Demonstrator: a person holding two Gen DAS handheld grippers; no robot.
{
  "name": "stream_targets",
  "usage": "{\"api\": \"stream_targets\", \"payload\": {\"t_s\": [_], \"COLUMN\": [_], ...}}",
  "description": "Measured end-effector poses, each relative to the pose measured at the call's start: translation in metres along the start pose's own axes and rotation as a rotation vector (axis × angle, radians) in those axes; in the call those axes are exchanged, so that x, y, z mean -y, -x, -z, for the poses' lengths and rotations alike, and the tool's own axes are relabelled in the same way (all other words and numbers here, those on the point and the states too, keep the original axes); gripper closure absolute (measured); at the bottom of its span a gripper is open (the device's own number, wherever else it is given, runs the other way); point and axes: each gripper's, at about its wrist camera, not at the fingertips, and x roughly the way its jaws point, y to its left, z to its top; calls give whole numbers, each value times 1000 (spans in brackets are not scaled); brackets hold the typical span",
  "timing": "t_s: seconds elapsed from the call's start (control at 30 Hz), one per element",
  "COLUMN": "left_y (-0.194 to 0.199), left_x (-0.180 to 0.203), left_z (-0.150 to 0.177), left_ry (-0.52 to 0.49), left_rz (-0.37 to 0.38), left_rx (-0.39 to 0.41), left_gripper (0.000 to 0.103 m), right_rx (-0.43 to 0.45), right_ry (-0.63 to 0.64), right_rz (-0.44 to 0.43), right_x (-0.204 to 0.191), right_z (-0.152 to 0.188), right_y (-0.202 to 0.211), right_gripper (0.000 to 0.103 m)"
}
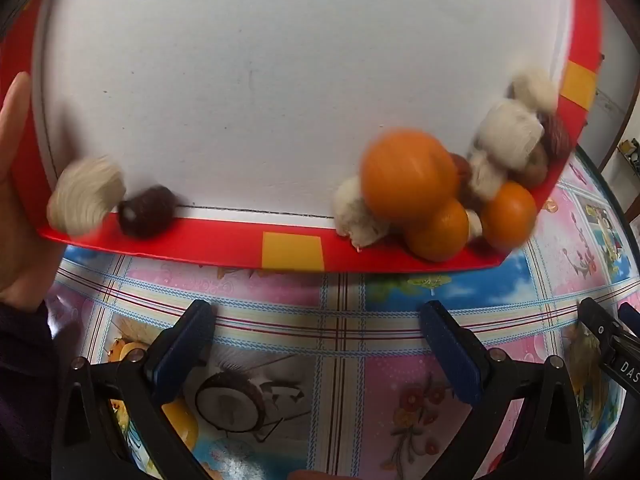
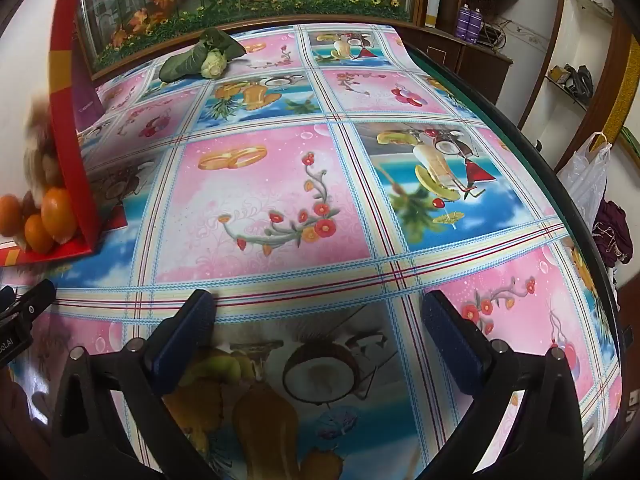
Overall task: Organize fruits
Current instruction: 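Tip the red-rimmed white tray to pour its fruits onto the tablecloth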
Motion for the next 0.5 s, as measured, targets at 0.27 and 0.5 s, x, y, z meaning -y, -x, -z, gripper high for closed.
{"api": "stream_targets", "payload": {"t_s": [0.27, 0.5], "left_y": [1, -1], "left_x": [-1, -3], "left_z": [-1, 1], "left_ry": [2, 3], "left_rz": [1, 1], "left_rx": [-1, -3], "left_gripper": [1, 1], "right_rx": [3, 1], "right_ry": [0, 0], "right_rz": [0, 0], "right_x": [0, 0], "right_z": [0, 0], "right_y": [0, 0], "right_gripper": [0, 0]}}
